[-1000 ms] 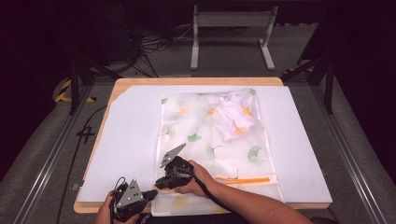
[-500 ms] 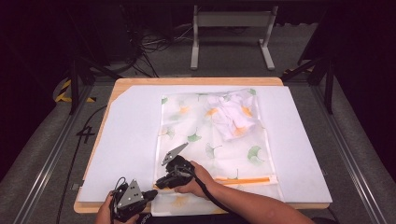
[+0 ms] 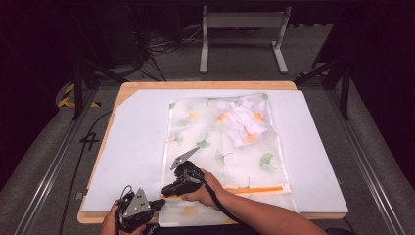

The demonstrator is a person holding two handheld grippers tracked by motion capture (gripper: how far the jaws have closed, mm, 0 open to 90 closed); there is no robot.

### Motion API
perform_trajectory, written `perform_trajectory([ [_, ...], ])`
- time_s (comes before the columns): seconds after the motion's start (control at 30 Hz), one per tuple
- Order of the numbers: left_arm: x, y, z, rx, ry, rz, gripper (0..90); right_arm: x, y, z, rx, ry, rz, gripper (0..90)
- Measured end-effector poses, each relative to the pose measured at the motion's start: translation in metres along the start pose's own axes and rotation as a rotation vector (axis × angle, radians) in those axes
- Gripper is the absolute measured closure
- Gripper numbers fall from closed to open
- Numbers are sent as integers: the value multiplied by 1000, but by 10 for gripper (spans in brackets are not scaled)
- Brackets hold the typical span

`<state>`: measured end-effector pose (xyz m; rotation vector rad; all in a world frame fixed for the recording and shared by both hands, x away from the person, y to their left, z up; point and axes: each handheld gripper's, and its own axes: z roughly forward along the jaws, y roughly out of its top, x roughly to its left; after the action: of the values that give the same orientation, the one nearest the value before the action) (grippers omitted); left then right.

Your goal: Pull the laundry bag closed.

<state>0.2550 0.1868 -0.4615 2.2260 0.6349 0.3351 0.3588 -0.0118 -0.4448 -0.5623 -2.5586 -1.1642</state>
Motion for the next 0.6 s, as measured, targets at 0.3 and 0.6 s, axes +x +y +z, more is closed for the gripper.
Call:
perform_trajectory([
  [0.3,0,0,0,0,-1,5,883,-4,-2,1,-38,40,63,833],
  [0.6,0,0,0,0,-4,6,883,-8,-5,6,-31,74,129,897],
])
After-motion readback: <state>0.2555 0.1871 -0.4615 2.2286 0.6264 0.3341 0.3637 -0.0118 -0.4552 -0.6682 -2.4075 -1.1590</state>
